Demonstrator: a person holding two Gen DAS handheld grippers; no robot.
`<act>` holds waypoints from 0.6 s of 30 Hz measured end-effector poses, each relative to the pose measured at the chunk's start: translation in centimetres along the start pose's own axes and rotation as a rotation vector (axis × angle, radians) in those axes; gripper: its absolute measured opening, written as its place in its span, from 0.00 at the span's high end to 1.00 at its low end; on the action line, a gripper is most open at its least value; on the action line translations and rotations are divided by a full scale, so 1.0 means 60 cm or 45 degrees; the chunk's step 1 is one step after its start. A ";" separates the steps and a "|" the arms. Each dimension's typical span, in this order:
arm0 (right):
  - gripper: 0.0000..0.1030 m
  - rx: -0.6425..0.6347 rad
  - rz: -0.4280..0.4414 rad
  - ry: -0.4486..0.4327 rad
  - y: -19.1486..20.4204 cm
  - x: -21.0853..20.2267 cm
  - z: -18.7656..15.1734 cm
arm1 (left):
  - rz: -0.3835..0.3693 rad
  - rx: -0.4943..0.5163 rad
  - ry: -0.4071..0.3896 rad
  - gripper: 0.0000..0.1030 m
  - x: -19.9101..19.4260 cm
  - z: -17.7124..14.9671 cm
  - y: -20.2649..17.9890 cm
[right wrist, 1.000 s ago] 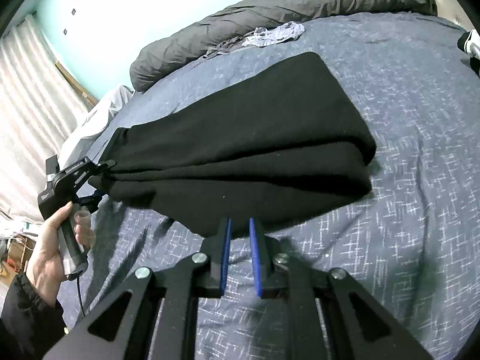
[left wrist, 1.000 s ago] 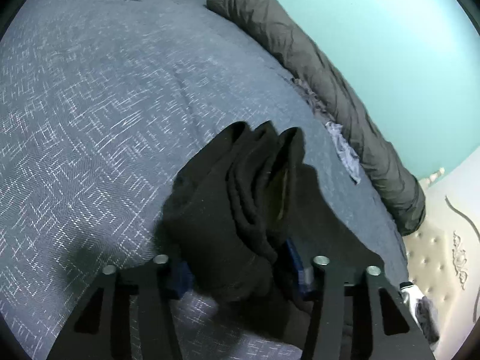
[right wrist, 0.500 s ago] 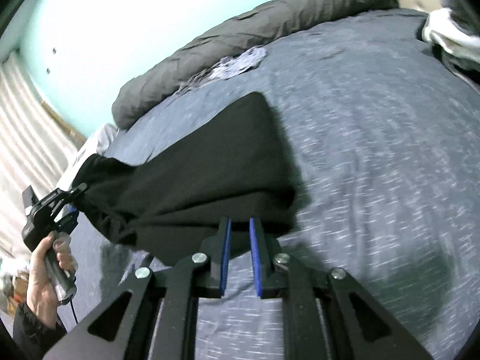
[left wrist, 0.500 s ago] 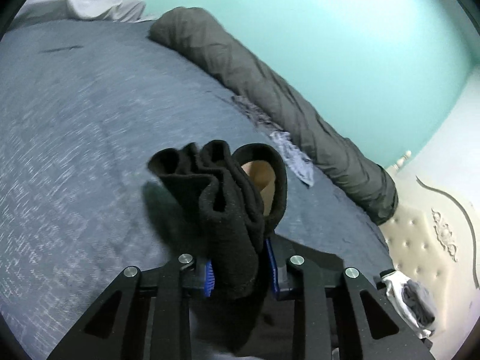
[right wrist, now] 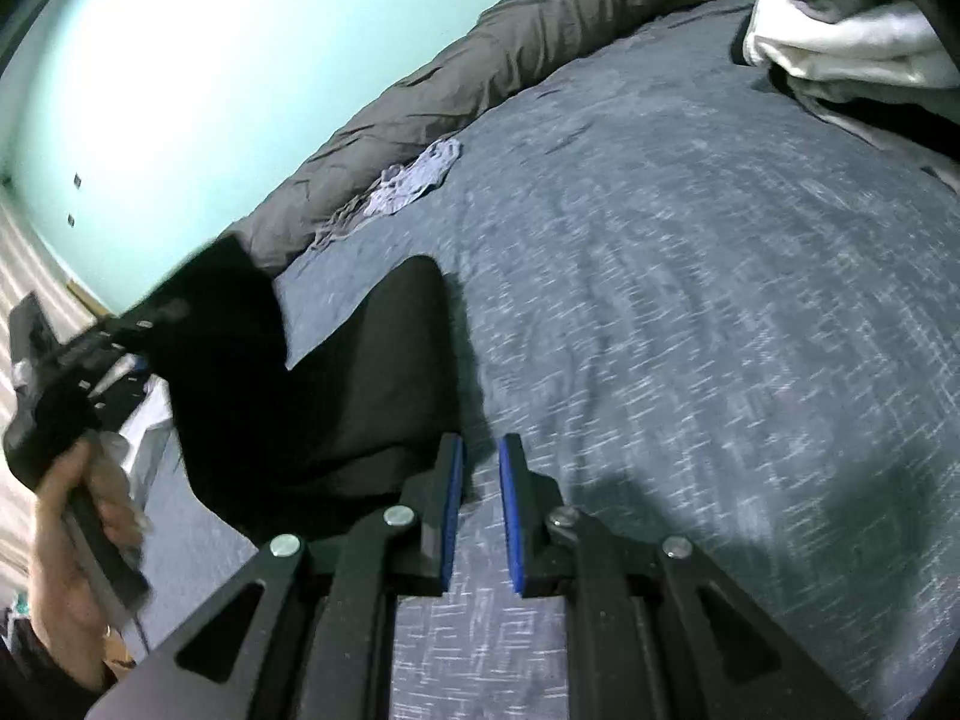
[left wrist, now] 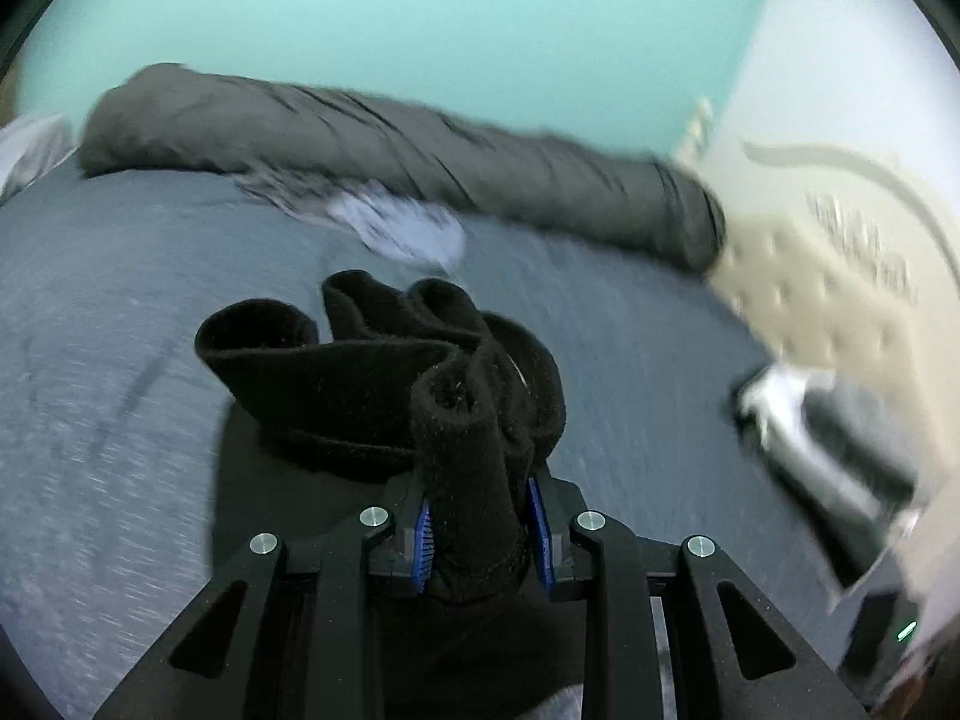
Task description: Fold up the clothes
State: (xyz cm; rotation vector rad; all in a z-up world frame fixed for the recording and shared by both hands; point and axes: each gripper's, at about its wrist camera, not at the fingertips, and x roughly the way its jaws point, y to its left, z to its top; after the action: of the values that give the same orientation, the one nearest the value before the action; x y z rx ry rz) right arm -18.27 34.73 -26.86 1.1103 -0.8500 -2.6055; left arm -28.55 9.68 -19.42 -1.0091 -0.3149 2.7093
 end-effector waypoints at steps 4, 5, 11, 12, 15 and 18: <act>0.88 0.027 0.010 0.000 -0.013 -0.005 0.005 | 0.065 0.190 0.185 0.74 0.090 -0.075 -0.067; 0.88 0.034 0.017 0.006 -0.015 -0.005 0.006 | 0.085 0.234 0.205 0.74 0.100 -0.087 -0.077; 0.88 0.055 0.028 0.010 -0.021 -0.002 0.015 | 0.054 0.257 0.200 0.49 0.082 -0.091 -0.105; 0.88 0.060 0.028 0.010 -0.022 -0.002 0.016 | 0.044 0.254 0.192 0.49 0.071 -0.092 -0.108; 0.88 0.067 0.032 0.011 -0.022 0.001 0.016 | 0.020 0.240 0.141 0.48 0.031 -0.085 -0.108; 0.88 0.062 0.039 0.012 -0.017 0.002 0.014 | 0.014 0.215 0.061 0.42 -0.017 -0.076 -0.089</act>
State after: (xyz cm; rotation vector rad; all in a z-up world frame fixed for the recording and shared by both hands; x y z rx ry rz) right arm -18.88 35.90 -27.03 1.1124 -0.9251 -2.5659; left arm -24.02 14.96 -20.65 -1.0283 -0.0706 2.6633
